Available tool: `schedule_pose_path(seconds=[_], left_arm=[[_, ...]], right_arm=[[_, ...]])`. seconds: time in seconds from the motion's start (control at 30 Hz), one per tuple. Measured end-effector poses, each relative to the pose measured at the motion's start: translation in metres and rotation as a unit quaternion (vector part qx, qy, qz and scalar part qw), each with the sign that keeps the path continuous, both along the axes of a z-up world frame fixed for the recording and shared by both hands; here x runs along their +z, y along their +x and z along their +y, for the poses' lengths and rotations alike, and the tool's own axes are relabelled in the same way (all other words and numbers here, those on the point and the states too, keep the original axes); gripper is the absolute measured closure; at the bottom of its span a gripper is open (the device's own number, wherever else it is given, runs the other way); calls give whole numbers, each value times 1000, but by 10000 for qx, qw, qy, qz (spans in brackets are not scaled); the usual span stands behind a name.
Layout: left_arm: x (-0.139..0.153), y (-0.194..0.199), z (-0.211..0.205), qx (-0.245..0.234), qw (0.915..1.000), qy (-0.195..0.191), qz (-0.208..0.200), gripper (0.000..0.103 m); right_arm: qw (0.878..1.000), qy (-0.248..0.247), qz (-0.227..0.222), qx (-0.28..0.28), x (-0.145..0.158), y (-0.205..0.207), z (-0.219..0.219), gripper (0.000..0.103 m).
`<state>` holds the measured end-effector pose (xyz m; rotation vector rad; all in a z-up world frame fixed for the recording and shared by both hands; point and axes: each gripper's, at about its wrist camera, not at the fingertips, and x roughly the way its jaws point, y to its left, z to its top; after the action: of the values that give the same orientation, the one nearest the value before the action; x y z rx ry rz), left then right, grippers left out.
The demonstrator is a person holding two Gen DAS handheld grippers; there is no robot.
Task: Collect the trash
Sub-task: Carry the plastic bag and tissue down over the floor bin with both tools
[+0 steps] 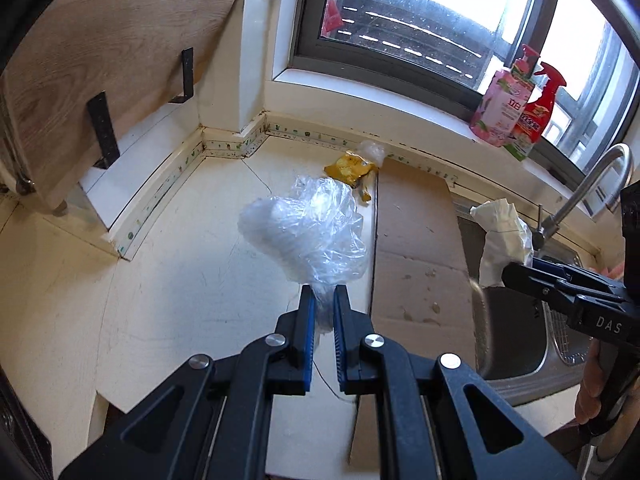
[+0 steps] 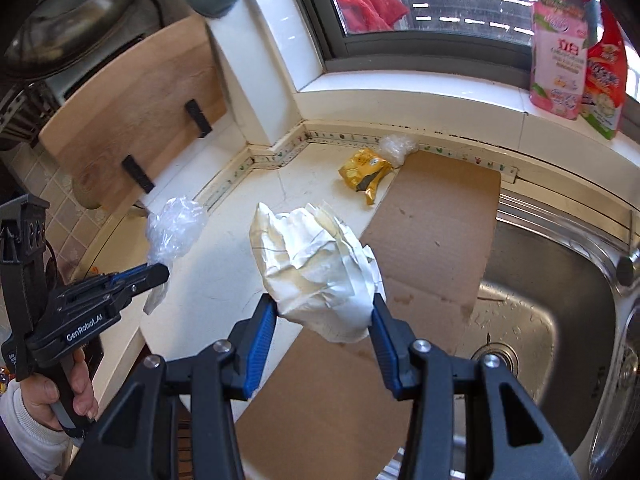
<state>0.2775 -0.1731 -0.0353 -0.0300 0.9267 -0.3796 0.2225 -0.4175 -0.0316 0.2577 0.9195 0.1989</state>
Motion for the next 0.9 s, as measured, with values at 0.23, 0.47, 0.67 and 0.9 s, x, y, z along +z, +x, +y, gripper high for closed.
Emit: schedule_pose_path(seconds=[0.23,0.47,0.67,0.9], left_arm=[[21,-76,43,-72,9992,-384,52,97],[29,-156,92,-137,9980,-615,111,97],[19,-208,130,-142,9980,-585,173,97],[-10,-250,159,-188,9989,-282,314,97]], right_arm=[[9999,39,-115,-32,26,-68,48,57],[9997,-39,-188,160,39,-132,106,57],[9994,15,-130,319,38,-181,151,57],[9989,121,165,429,11,-223,193,57]])
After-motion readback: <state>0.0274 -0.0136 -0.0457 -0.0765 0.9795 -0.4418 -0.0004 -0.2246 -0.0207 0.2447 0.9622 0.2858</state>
